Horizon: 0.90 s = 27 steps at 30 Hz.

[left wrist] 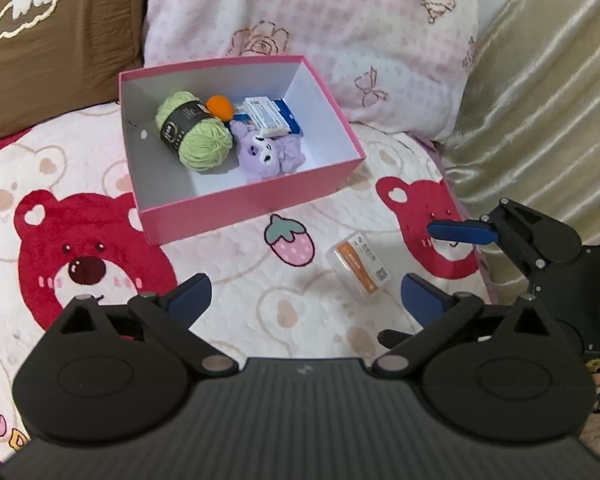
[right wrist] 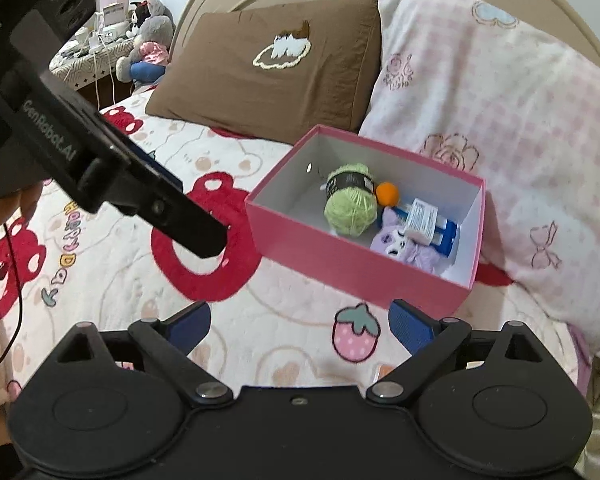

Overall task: Organize objects
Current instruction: 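Withdraw the left tool up and away from the pink box, then move the left tool toward the clear plastic box with orange label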

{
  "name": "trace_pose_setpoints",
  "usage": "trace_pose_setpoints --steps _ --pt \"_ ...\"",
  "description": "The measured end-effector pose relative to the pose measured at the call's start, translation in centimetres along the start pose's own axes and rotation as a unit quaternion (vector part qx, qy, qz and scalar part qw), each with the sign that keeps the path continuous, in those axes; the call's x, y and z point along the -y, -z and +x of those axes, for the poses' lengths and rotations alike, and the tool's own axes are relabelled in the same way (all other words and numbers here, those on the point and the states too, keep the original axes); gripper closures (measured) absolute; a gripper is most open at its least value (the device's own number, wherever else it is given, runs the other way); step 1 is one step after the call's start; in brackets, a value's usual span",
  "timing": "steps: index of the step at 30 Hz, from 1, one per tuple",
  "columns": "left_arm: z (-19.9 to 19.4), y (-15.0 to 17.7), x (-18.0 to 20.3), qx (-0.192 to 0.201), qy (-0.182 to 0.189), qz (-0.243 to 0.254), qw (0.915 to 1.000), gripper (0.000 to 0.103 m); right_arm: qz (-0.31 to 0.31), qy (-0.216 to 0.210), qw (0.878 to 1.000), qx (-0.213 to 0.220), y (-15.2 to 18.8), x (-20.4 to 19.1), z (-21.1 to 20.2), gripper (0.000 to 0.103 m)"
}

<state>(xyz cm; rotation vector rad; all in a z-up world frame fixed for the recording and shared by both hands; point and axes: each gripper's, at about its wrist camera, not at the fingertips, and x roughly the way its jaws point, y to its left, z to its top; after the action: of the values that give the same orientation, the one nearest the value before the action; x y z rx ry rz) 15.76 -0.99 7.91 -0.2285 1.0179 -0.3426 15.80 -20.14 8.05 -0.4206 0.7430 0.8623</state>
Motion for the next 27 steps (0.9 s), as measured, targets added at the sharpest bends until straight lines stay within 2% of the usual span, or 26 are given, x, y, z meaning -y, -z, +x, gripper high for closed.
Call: trace_pose_setpoints --steps 5,10,13,20,27 --pt "1.6 1.2 0.7 -0.004 -0.001 0.016 0.9999 0.0 0.024 -0.005 1.0 -0.008 2.1 0.5 -0.1 0.006" --pt "4.4 2.8 0.6 -0.023 0.021 0.031 0.999 0.0 0.058 -0.008 0.998 -0.014 4.5 1.3 -0.1 0.006" --pt "5.8 3.8 0.8 -0.021 0.015 0.047 0.9986 0.0 0.06 -0.012 0.998 -0.015 6.3 1.6 0.0 0.006" --pt "8.7 5.2 1.5 0.007 0.054 0.06 0.9967 0.0 0.096 0.017 0.995 0.005 9.8 2.3 0.7 0.006" --pt "12.2 5.7 2.7 0.048 0.064 0.095 0.9923 0.0 0.134 0.069 0.988 0.019 12.4 3.7 2.6 0.006"
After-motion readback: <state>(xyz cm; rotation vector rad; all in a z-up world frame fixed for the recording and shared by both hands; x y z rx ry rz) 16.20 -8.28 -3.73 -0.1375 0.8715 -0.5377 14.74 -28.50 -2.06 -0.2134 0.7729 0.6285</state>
